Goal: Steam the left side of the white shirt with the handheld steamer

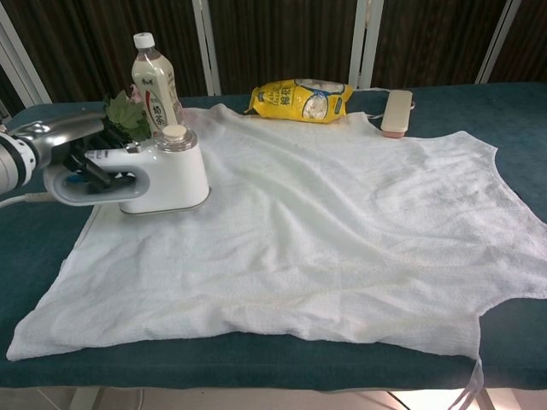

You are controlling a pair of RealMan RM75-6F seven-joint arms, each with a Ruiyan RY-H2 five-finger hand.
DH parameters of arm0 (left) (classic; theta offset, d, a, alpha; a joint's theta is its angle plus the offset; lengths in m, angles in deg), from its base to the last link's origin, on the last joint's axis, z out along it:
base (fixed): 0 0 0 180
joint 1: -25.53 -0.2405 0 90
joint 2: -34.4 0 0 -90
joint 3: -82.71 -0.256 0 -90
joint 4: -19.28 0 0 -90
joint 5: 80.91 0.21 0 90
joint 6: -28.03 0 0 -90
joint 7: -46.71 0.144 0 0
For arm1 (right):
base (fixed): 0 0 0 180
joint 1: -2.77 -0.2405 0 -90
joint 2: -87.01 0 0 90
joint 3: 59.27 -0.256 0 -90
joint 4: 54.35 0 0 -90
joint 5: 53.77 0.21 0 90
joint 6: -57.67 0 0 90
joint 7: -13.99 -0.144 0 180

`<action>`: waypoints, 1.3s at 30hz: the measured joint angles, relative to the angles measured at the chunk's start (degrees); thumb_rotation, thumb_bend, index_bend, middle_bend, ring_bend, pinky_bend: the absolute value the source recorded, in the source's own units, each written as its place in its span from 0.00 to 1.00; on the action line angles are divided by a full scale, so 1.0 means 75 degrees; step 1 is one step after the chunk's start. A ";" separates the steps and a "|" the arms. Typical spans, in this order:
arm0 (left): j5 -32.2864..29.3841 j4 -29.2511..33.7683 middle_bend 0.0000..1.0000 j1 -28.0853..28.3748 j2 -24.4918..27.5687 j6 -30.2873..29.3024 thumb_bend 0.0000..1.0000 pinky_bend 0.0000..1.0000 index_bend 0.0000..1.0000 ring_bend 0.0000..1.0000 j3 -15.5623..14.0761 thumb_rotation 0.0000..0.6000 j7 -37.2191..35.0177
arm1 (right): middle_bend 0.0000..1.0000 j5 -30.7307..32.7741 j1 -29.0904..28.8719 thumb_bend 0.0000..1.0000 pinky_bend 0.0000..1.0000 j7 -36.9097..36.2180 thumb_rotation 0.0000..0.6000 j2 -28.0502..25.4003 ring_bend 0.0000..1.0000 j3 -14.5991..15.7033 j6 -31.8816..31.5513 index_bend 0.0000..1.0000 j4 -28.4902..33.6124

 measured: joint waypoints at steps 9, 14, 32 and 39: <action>0.1708 -0.1868 0.75 -0.0278 0.0086 0.0804 0.52 0.63 0.67 0.75 -0.0292 1.00 -0.2518 | 0.00 0.0034 -0.0029 0.36 0.00 0.0097 1.00 0.0036 0.00 -0.0008 0.0076 0.00 0.0025; 0.2815 -0.2758 0.69 -0.0384 -0.0037 0.1038 0.49 0.60 0.65 0.69 -0.0606 1.00 -0.3530 | 0.00 0.0047 -0.0037 0.36 0.00 0.0143 1.00 0.0047 0.00 -0.0008 0.0101 0.00 0.0043; 0.4261 -0.4411 0.09 -0.0752 -0.0694 0.0022 0.05 0.15 0.09 0.00 -0.1162 1.00 -0.4769 | 0.00 0.0051 -0.0041 0.36 0.00 0.0193 1.00 0.0066 0.00 0.0000 0.0122 0.00 0.0052; 0.4450 -0.4278 0.03 -0.0823 -0.0521 -0.0211 0.00 0.14 0.04 0.00 -0.1185 0.90 -0.5000 | 0.00 0.0066 -0.0040 0.36 0.00 0.0201 1.00 0.0071 0.00 -0.0008 0.0115 0.00 0.0061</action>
